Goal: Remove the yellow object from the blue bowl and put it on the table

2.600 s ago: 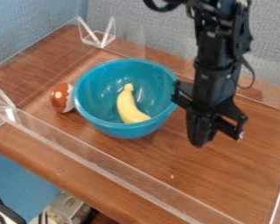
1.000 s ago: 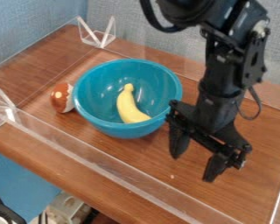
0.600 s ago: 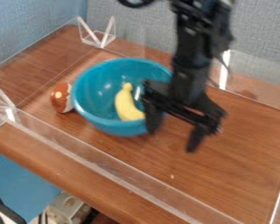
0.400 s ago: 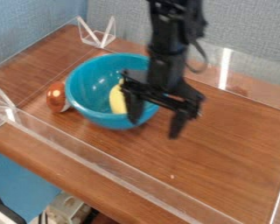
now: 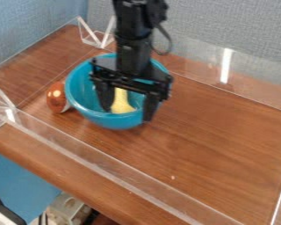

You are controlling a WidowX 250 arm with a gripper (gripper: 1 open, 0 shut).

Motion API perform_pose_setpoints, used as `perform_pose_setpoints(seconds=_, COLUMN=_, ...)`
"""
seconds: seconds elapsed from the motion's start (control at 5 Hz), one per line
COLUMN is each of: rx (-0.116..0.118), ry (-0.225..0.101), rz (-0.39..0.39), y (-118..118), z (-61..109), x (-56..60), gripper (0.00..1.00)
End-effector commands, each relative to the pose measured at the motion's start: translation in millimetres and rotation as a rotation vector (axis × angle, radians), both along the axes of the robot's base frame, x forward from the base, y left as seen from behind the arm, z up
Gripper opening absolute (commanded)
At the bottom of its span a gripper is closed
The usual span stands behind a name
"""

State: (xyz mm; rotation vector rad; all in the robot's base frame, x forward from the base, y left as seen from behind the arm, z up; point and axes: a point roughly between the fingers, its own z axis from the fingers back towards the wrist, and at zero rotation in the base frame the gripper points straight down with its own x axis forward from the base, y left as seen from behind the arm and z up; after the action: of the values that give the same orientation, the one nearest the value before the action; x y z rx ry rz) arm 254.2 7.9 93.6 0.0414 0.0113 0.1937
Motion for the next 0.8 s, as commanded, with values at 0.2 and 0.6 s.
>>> perform_pose_setpoints(seconds=0.2, rx=0.004, ry=-0.07, rz=0.072, y=19.9, z=13.4, x=2.4, gripper=1.0)
perform_pose_setpoints(seconds=0.6, rx=0.012, ry=-0.074, rz=-0.02, y=16.2, z=20.5, x=19.3, gripper=1.0)
